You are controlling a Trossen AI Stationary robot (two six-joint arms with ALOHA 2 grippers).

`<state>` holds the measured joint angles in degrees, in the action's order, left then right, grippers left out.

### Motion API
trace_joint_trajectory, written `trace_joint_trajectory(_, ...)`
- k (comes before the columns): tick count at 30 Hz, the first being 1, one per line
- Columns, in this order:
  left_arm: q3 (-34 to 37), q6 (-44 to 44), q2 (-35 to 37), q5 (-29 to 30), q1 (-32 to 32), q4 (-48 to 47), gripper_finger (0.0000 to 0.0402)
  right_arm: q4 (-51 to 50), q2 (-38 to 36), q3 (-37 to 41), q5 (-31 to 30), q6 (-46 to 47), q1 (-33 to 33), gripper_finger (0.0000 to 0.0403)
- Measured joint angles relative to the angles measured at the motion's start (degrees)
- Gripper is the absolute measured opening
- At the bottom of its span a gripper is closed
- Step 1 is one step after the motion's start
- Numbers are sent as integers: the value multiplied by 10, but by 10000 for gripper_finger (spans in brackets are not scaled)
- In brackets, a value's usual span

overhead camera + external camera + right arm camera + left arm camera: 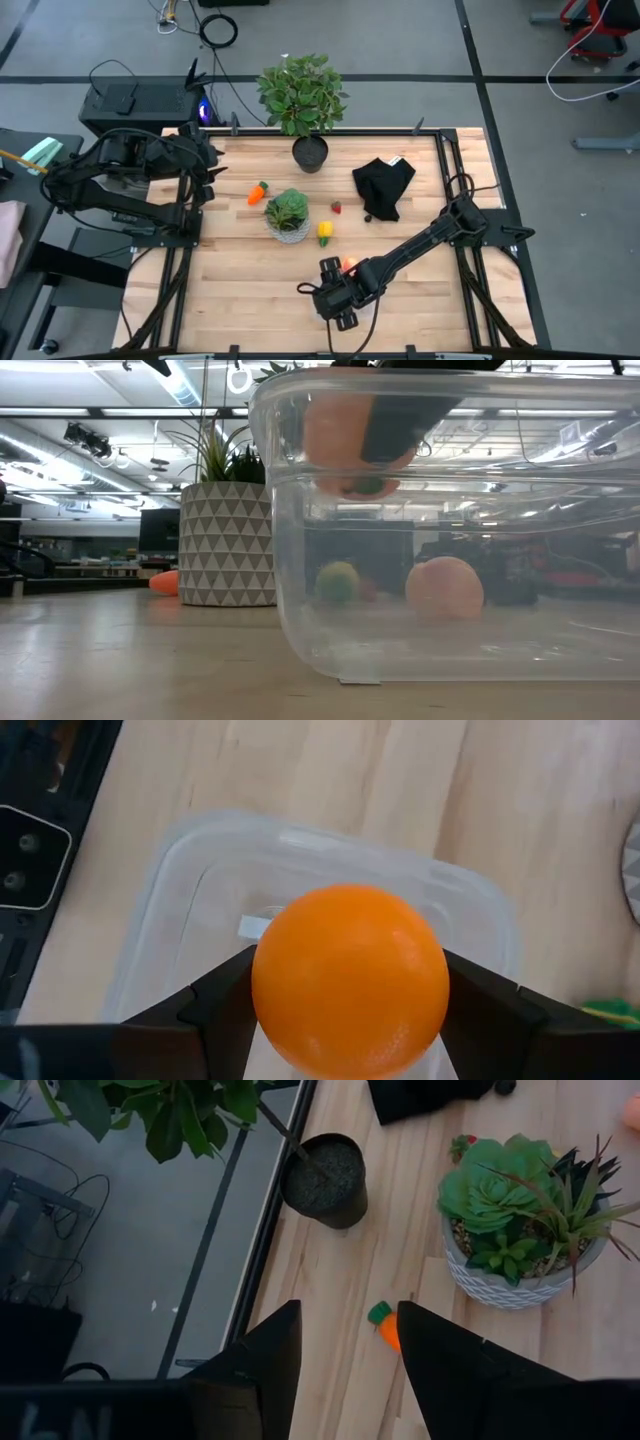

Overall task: Pick and placing Produce into tupperware
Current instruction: Put the orange in the transparent bin

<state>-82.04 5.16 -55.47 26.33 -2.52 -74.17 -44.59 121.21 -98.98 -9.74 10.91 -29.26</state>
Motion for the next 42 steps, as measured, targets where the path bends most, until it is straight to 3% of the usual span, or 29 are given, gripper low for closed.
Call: trace_joint_trajectory(42,0,0,0,0,0,-1,174,29,1,26,13,-25,14,268)
